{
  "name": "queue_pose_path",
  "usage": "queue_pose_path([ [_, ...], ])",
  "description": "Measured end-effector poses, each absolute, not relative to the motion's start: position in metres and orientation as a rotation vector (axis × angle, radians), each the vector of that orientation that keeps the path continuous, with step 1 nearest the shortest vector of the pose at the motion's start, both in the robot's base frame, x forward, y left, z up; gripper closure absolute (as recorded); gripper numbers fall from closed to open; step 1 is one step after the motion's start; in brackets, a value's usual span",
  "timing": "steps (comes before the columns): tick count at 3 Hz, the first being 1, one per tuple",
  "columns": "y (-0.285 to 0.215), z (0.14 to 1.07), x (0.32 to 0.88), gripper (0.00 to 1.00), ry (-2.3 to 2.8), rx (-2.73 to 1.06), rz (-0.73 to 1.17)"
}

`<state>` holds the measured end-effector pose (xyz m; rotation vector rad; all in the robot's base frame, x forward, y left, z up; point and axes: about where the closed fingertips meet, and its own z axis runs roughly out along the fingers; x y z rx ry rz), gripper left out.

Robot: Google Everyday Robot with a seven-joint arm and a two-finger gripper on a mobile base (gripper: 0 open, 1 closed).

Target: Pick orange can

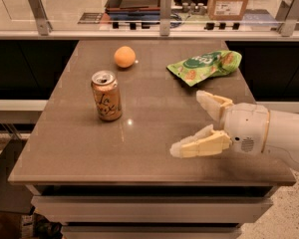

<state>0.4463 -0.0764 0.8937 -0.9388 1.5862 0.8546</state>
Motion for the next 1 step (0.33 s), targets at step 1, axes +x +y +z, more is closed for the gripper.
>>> queue_pose_path([
  [1, -0.0764, 0.8937, 0.4463, 0.0, 1.586, -0.939, 0.855],
])
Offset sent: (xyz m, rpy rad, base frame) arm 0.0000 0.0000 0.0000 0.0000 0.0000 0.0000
